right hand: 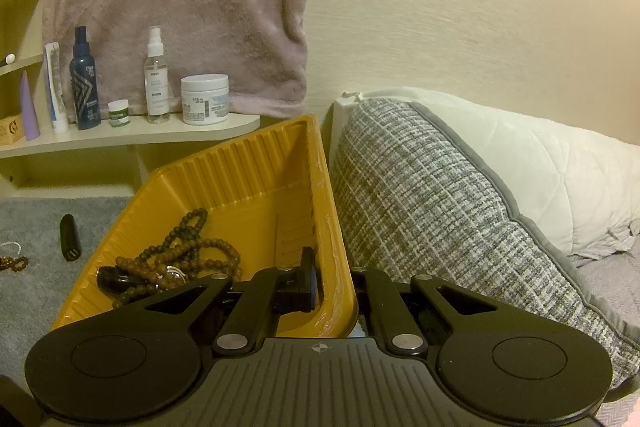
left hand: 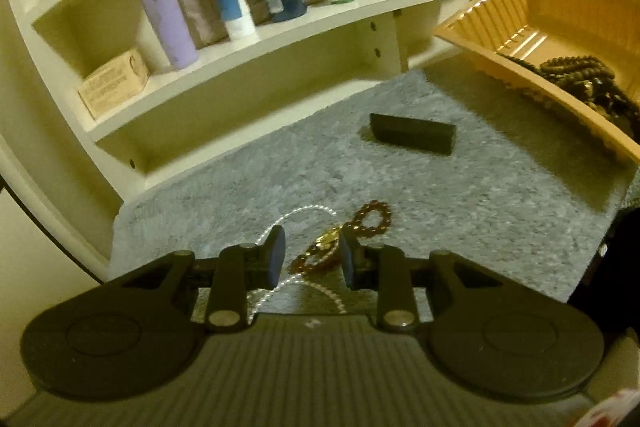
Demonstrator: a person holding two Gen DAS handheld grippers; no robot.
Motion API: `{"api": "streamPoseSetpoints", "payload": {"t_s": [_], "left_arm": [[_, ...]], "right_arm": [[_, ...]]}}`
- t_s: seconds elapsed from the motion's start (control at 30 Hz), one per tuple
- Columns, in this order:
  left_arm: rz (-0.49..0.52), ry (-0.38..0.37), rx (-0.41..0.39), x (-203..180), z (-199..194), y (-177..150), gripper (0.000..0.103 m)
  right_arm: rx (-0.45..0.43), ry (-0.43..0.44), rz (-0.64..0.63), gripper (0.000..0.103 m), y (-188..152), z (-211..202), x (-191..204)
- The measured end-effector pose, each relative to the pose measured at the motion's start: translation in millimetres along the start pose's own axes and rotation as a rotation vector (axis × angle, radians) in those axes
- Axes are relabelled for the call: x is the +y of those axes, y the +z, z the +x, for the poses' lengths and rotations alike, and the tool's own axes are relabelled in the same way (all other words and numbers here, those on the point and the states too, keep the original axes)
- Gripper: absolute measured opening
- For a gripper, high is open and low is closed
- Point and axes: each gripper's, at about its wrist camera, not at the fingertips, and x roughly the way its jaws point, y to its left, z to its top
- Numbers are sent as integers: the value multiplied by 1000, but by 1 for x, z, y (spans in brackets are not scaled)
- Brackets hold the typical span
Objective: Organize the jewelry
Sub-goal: 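Grasp the brown bead bracelet by its gold charm with the left gripper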
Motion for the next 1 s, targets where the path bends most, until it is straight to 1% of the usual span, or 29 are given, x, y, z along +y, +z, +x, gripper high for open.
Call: {"api": "streamPoseSetpoints", "payload": {"t_s": [0.17, 0.3, 0.33, 0.43, 0.53, 0.6, 0.67, 0.73, 0.77, 0.83, 0.9, 1.0], "left_arm": [[-25, -34, 13, 9, 10, 1, 26], [11, -77, 26, 8, 16, 2, 25], [22, -88, 35, 8, 18, 3, 24], [58, -106, 40, 8, 19, 5, 23], [50, -127, 54, 13, 23, 7, 24], [48, -150, 62, 15, 25, 9, 21], [43, -180, 75, 17, 28, 12, 14], [44, -193, 87, 18, 29, 14, 13], [41, -202, 93, 19, 30, 15, 9], [43, -199, 94, 18, 28, 16, 9], [62, -182, 76, 14, 24, 15, 9], [54, -162, 44, 15, 14, 17, 9]], "right_arm": [[2, -3, 0, 5, -1, 1, 0], [2, -3, -1, 5, -1, 1, 0], [2, -3, -1, 5, -1, 1, 0], [3, -4, 1, 5, -1, 1, 0], [3, -5, 1, 5, -1, 1, 0], [3, -5, 0, 5, -1, 1, 0], [3, -5, -1, 5, -1, 1, 0], [3, -5, -2, 5, -1, 1, 0], [2, -5, -3, 5, -1, 1, 0], [2, -6, -3, 5, -1, 1, 0], [2, -6, -3, 5, -1, 1, 0], [2, -6, -3, 5, -1, 1, 0]]}}
